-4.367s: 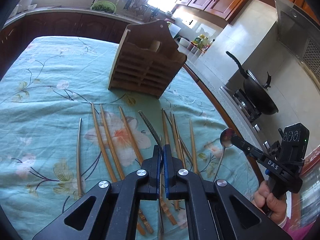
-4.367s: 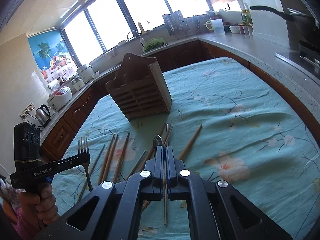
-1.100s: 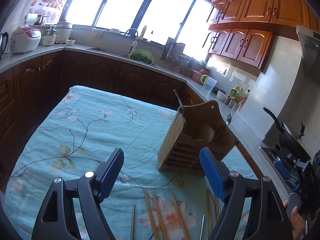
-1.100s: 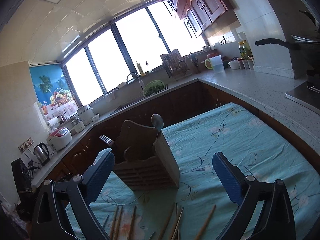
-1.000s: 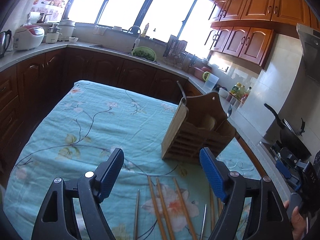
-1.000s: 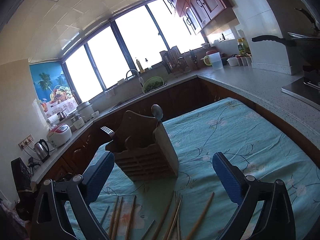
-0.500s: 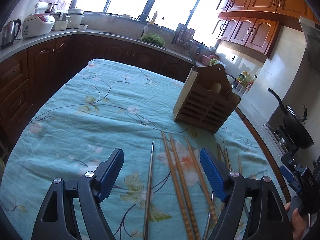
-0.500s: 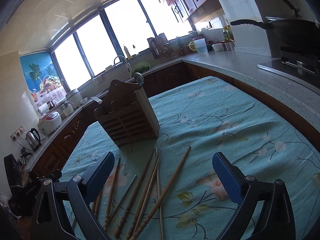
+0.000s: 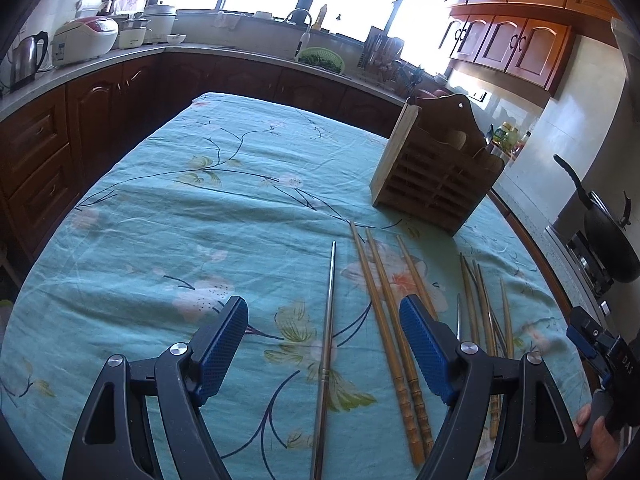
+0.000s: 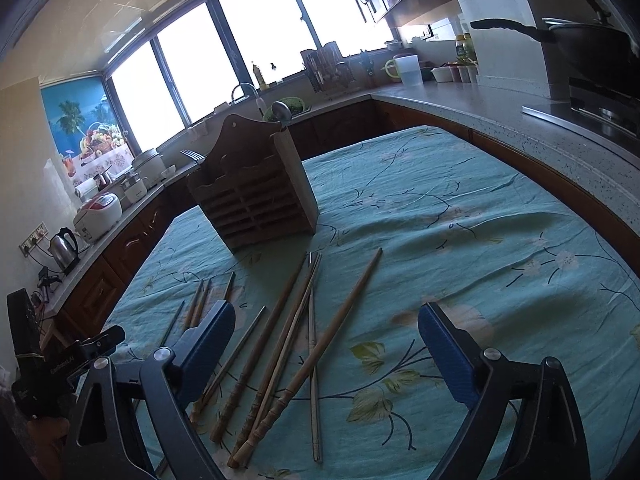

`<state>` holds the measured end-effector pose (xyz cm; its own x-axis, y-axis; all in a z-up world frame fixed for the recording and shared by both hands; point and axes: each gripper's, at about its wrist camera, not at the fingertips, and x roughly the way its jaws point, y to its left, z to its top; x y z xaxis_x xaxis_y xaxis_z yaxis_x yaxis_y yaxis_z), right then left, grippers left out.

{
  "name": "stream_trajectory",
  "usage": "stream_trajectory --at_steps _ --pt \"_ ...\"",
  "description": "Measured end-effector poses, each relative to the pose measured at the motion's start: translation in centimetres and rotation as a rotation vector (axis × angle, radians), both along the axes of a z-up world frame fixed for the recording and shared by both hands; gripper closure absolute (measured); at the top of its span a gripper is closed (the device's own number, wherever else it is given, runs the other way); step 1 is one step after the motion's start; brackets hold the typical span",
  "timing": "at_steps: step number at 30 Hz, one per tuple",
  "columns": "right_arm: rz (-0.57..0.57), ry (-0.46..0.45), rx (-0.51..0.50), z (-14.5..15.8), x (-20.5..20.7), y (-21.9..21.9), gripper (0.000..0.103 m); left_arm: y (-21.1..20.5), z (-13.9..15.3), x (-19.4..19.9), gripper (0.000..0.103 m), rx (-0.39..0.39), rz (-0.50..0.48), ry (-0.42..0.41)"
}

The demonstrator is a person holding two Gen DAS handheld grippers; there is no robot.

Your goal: Organize utensils

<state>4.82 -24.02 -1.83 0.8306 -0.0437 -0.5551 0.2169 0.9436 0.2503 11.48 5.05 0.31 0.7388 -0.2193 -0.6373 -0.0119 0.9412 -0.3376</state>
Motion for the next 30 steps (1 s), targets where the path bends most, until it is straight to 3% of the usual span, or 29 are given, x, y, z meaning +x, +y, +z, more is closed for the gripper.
stream_trajectory --at_steps 12,16,19,30 --pt "0.017 0.062 0.018 -0.6 2.6 -0.2 0.047 -0.7 -0.6 3.9 0.028 0.046 -0.033 0.081" --pt "0.024 0.085 0.021 -0.6 4.0 -0.4 0.062 -2.1 -0.7 5.9 0.044 0.108 -0.086 0.114" --pt "0.040 0.119 0.023 -1.0 5.5 -0.5 0.065 -2.8 -0.9 7.2 0.054 0.131 -0.117 0.130" --pt "0.074 0.212 0.061 -3.0 11.1 -0.9 0.080 -4.2 -2.5 11.2 0.066 0.190 -0.161 0.215"
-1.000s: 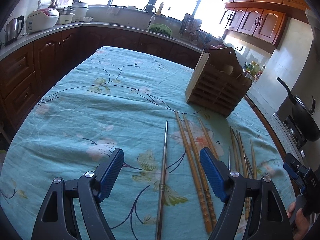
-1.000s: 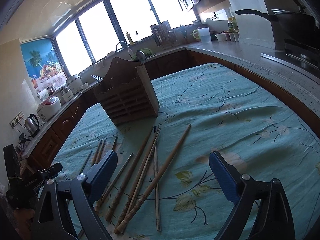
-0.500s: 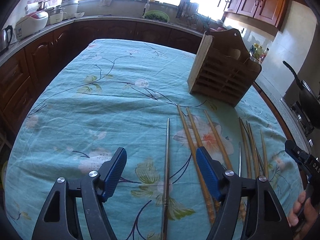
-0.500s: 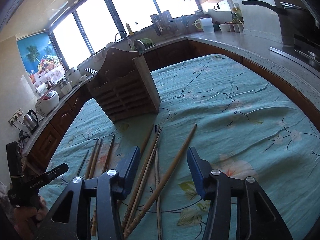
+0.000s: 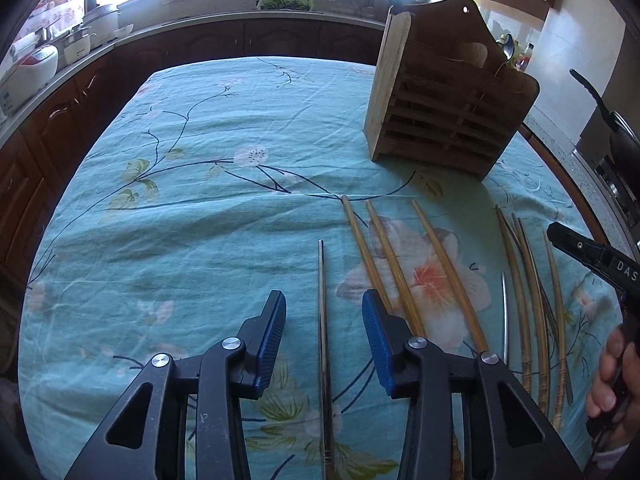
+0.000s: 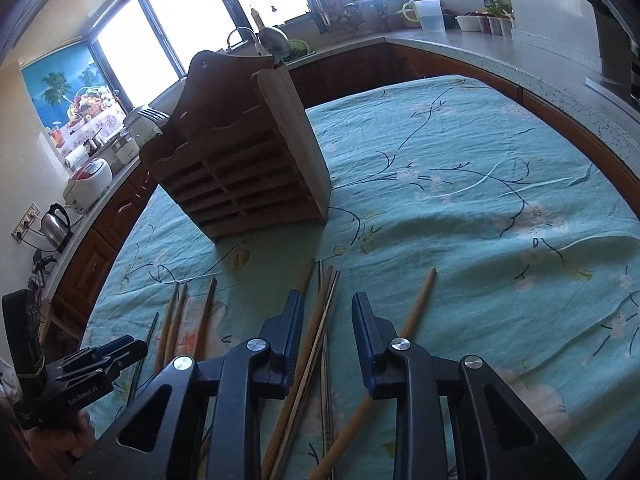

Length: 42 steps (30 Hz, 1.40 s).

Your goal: Organize utensils

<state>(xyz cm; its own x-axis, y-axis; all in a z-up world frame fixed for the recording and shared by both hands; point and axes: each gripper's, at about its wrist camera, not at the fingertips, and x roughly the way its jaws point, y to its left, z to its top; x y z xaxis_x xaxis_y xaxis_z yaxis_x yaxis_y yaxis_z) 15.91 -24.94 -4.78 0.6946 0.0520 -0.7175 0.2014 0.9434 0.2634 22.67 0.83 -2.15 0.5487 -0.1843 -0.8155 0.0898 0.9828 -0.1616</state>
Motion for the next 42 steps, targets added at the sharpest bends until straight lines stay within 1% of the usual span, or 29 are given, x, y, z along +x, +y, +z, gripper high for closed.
stream_trajectory --at_steps 1,5,7,9,10,11,12,13,14,18,21,29,36,42 --pt "-0.001 0.010 0.003 -0.3 0.4 -0.1 0.082 0.1 -0.3 0.3 0.069 -0.002 -0.001 0.008" --pt "-0.005 0.055 0.017 -1.4 1.9 -0.4 0.086 -0.2 -0.6 0.8 0.070 0.006 -0.008 0.002" --pt "0.001 0.078 0.013 -2.0 2.5 -0.3 0.090 -0.3 -0.7 1.0 0.071 0.011 -0.010 -0.003" --pt "0.008 0.080 0.022 -2.3 2.8 -0.2 0.093 -0.7 -0.8 1.1 0.075 0.036 -0.018 -0.011" --pt "0.008 0.081 0.015 -2.3 2.8 -0.1 0.096 -1.0 -0.8 1.1 0.081 0.057 -0.022 -0.018" --pt "0.009 0.080 0.016 -2.3 2.8 -0.1 0.096 -1.3 -0.9 1.1 0.086 0.082 -0.028 -0.026" --pt "0.011 0.079 0.016 -2.2 2.9 -0.1 0.096 -1.4 -0.9 1.0 0.089 0.095 -0.035 -0.033" --pt "0.011 0.077 0.013 -2.2 2.8 -0.1 0.096 -1.4 -0.9 1.1 0.097 0.091 -0.042 -0.034" --pt "0.012 0.074 0.012 -2.1 2.7 -0.1 0.097 -1.4 -1.0 1.2 0.100 0.079 -0.046 -0.031" --pt "0.014 0.048 0.011 -1.3 2.1 0.0 0.098 -0.7 -0.9 1.0 0.100 0.036 -0.049 -0.026" --pt "0.020 0.020 0.010 -0.2 1.5 0.2 0.099 0.0 -0.2 0.4 0.101 -0.009 -0.048 -0.034" --pt "0.038 -0.078 0.011 3.4 -0.8 1.2 0.099 2.0 3.6 -2.2 0.101 -0.100 -0.039 -0.110" --pt "0.053 -0.165 0.006 6.8 -2.4 2.0 0.099 3.2 7.4 -5.0 0.101 -0.148 -0.044 -0.201" --pt "0.062 -0.245 0.001 9.6 -3.3 2.5 0.099 4.3 9.7 -7.2 0.101 -0.194 -0.041 -0.261"
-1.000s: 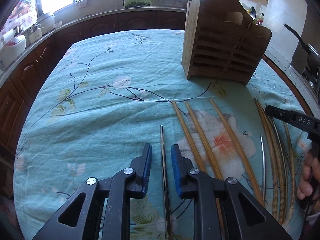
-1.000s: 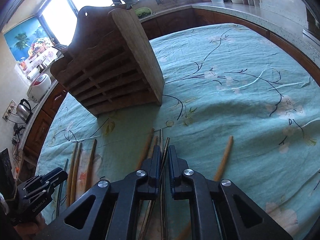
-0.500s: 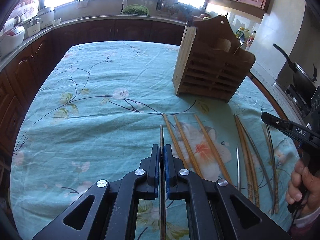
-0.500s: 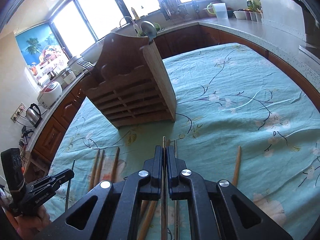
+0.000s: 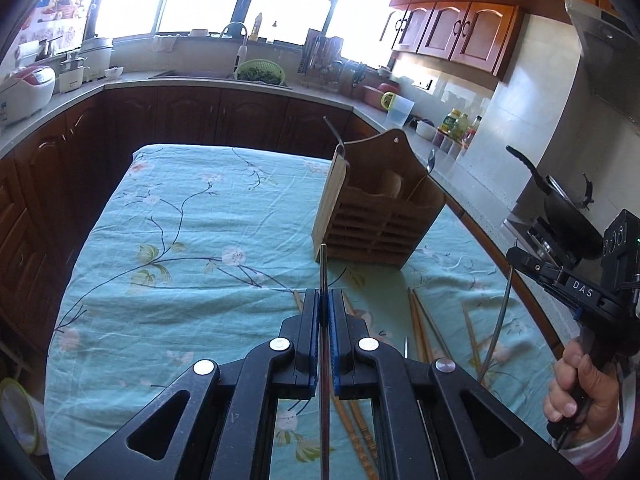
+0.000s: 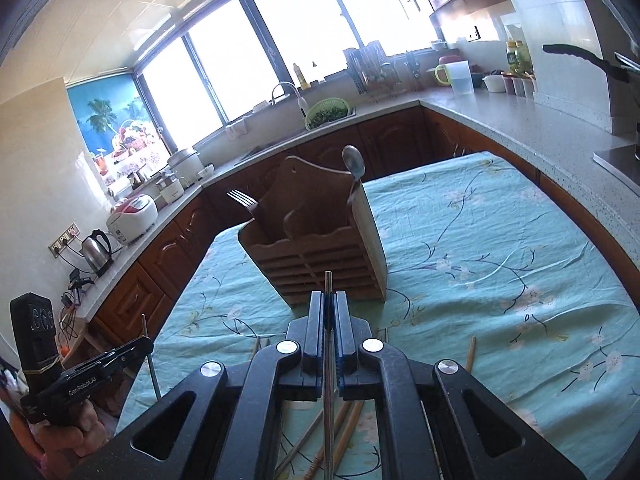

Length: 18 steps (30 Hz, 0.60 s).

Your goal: Organize utensils

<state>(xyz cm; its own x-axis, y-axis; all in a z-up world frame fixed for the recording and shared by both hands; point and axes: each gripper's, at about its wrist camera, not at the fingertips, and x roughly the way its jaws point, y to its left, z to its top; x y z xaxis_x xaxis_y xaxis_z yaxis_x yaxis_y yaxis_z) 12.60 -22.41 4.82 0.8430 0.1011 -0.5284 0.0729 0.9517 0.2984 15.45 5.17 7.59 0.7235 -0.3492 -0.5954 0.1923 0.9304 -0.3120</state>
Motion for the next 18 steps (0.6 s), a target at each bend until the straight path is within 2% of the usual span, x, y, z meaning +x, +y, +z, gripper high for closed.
stream_trajectory --at_steps 6,18 --pt "0.000 -0.064 -0.019 2.3 -0.8 0.2 0.099 0.5 1.5 -1.0 0.101 -0.008 0.006 -0.043" --pt "-0.004 -0.096 -0.015 3.5 -1.0 -0.3 0.099 0.7 2.5 -0.4 0.100 -0.026 0.013 -0.077"
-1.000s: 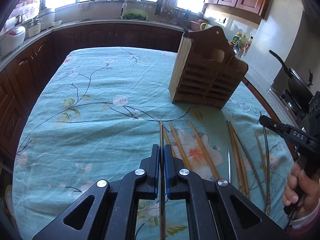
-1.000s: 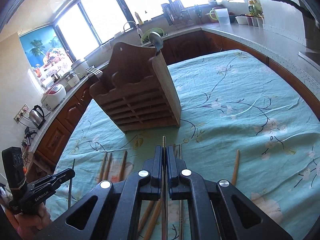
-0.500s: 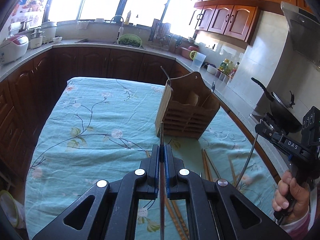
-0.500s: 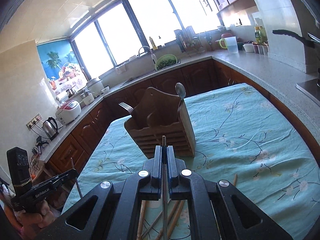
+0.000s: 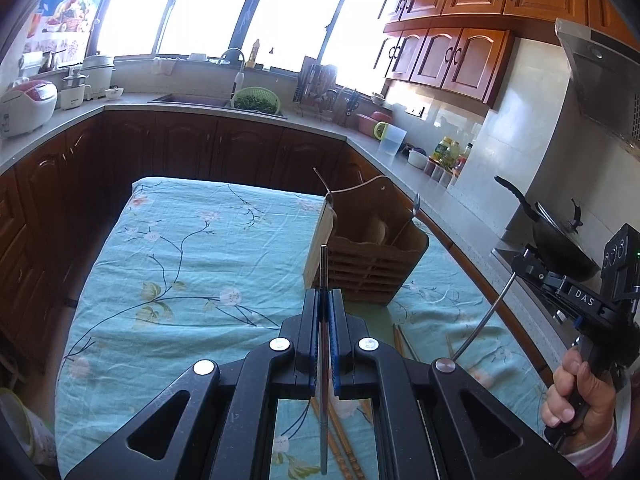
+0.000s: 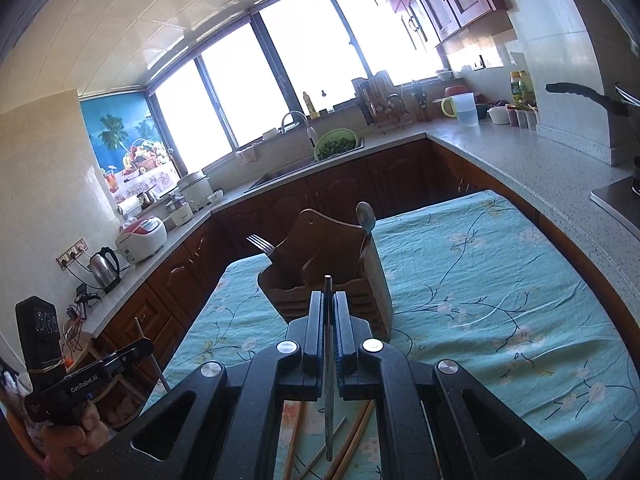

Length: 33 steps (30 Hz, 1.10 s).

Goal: Organize utensils
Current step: 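Lift the metal chopsticks and insert them into the wooden holder, then release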

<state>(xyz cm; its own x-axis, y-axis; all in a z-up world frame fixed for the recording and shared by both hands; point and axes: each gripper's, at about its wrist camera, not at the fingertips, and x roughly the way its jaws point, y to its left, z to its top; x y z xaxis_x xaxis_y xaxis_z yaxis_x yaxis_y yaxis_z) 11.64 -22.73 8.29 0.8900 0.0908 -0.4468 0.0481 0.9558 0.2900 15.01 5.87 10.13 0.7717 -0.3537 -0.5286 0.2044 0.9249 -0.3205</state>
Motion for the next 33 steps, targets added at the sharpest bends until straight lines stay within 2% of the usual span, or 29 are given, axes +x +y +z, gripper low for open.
stream_trajectory --at_steps 8,11,18,27,30,33 --pt "-0.006 -0.013 0.001 0.4 0.2 -0.2 0.099 -0.2 0.1 0.7 0.100 -0.010 0.007 -0.016" --pt "-0.010 -0.023 -0.002 0.7 0.4 -0.4 0.099 0.0 0.4 1.1 0.100 -0.046 0.010 -0.043" --pt "-0.025 -0.094 -0.012 3.3 1.9 -1.1 0.099 -0.1 2.1 3.3 0.100 -0.079 0.030 -0.146" --pt "-0.097 -0.258 -0.047 8.7 5.6 -2.2 0.099 -1.6 6.0 9.0 0.100 -0.102 0.075 -0.369" --pt "-0.126 -0.293 -0.065 9.1 7.4 -2.5 0.099 -2.5 5.5 11.4 0.100 -0.092 0.107 -0.426" --pt "-0.143 -0.295 -0.079 8.4 9.5 -2.5 0.099 -3.4 3.5 14.2 0.100 -0.120 0.134 -0.434"
